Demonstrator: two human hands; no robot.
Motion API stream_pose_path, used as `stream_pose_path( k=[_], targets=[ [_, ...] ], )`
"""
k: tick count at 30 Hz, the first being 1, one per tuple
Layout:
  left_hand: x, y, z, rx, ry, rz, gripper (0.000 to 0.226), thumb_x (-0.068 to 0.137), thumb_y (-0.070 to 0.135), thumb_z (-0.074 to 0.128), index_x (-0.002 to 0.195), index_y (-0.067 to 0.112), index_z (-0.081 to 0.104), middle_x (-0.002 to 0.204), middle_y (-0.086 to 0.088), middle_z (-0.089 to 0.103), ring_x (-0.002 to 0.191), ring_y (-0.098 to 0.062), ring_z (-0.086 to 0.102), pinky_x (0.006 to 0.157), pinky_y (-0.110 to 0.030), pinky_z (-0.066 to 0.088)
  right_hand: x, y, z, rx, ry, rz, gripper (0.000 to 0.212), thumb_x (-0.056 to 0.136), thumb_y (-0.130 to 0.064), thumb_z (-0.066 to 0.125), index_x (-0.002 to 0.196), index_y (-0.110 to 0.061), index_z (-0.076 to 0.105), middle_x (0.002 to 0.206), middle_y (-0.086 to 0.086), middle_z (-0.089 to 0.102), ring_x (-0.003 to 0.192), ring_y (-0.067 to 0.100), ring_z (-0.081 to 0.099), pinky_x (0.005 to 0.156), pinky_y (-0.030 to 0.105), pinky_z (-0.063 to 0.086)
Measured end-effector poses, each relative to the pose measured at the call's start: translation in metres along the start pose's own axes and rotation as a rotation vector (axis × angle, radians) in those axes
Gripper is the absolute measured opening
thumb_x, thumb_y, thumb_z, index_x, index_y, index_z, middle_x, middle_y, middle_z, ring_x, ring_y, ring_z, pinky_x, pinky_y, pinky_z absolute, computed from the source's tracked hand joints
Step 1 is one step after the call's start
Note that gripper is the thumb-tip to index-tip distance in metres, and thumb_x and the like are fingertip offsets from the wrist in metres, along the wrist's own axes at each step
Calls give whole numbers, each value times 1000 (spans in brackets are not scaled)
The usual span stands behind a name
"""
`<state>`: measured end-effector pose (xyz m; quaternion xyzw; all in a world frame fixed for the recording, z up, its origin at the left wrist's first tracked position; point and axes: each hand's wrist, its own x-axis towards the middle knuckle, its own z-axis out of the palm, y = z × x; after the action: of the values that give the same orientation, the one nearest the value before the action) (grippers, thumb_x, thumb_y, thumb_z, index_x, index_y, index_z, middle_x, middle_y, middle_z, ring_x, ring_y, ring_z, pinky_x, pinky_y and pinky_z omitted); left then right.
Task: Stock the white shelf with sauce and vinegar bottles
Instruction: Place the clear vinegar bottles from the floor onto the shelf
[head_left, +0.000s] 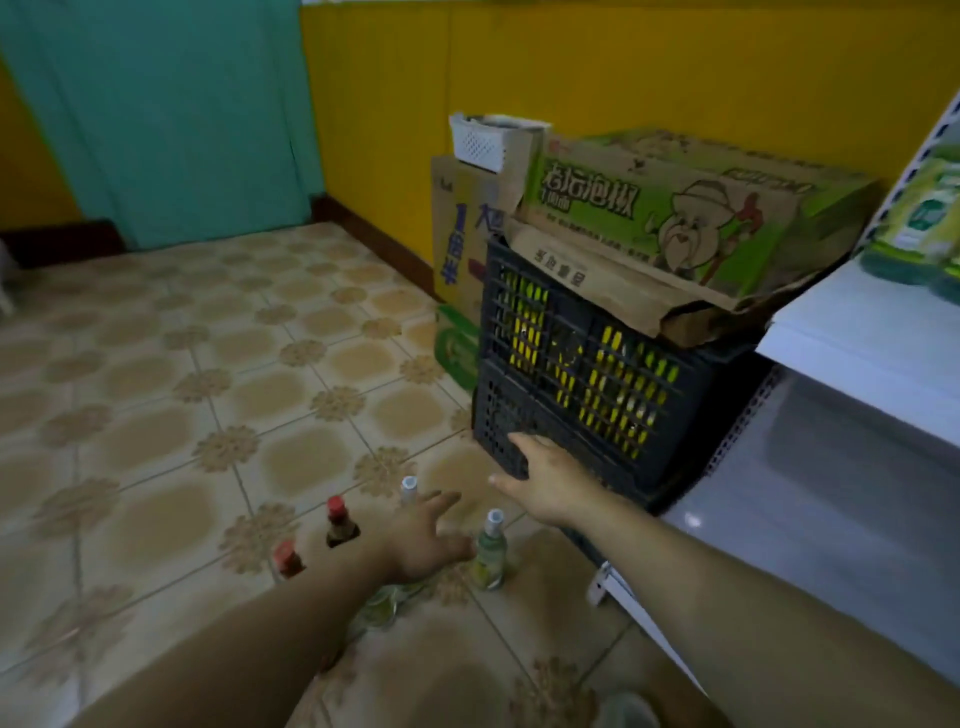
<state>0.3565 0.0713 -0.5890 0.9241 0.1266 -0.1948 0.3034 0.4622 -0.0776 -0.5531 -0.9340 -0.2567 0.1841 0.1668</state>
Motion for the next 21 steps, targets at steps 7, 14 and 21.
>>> stream_pose_path(
  k=[7, 14, 21],
  targets=[
    [95, -44, 59, -98, -105, -79, 88, 86, 42, 64, 153, 16, 12, 159, -5, 15, 145, -21, 17, 112, -28, 23, 70, 67, 85, 56, -141, 112, 80, 93, -56, 52, 155, -19, 18, 161, 1, 18, 144, 25, 27, 110, 38, 32],
    [191, -73, 113, -165, -160, -168, 82, 85, 24, 69, 150, 13, 20, 153, -10, 31, 138, -24, 33, 102, -23, 31, 141, 113, 158, 238, -200, 259, 78, 92, -40, 61, 153, -12, 22, 157, 8, 28, 139, 28, 35, 103, 35, 36],
    [249, -100, 162, -277, -175, -183, 97, 77, 18, 75, 152, 19, 14, 145, -11, 43, 128, -29, 46, 105, -38, 39, 178, 129, 212, 379, -183, 253, 47, 89, -26, 66, 133, -20, 51, 131, 4, 58, 117, 25, 54, 91, 31, 43]
  ],
)
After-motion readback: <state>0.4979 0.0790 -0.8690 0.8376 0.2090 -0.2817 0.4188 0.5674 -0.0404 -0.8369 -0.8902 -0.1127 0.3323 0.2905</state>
